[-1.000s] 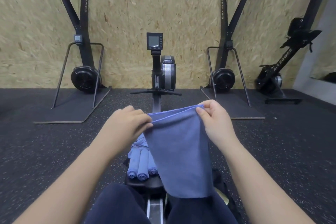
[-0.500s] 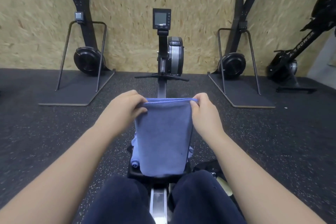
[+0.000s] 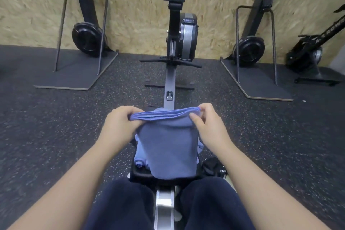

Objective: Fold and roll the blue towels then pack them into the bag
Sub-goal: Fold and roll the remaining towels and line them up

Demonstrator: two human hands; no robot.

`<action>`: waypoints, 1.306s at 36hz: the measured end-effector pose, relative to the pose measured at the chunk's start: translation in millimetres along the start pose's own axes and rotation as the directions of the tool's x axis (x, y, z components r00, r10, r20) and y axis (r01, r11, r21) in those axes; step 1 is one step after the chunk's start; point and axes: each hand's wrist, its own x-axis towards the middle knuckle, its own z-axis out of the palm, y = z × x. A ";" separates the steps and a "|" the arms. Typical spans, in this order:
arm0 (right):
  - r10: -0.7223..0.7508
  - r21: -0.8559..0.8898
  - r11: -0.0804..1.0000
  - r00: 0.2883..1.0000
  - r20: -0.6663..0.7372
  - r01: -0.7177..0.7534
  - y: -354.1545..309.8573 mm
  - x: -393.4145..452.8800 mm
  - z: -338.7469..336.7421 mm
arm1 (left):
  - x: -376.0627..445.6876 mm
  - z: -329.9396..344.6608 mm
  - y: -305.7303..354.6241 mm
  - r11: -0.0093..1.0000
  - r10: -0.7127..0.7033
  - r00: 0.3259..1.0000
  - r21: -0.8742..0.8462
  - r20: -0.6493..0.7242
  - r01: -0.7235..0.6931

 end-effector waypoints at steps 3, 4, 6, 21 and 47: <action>0.013 0.037 0.999 1.000 0.008 -0.013 11.4 4.9 8.9 | 2.1 7.7 -8.5 0.973 -0.073 0.997 -0.221 -0.006 0.070; 0.007 0.027 1.000 1.000 0.010 -0.007 15.1 6.7 12.0 | 3.2 11.7 -12.2 0.960 -0.084 0.996 -0.268 -0.003 0.080; -0.012 -0.002 1.000 1.000 -0.001 0.012 21.2 10.4 17.3 | 5.2 19.1 -19.5 0.921 -0.110 0.994 -0.374 0.015 0.107; 0.006 0.150 0.989 0.994 -0.113 0.011 51.1 50.8 43.0 | 37.7 56.0 -39.1 0.786 -0.118 0.993 -0.610 0.016 0.103; 0.194 0.080 0.977 0.981 0.025 -0.195 144.4 183.8 122.0 | 164.7 153.1 -152.0 0.879 -0.286 0.953 -0.367 0.102 0.304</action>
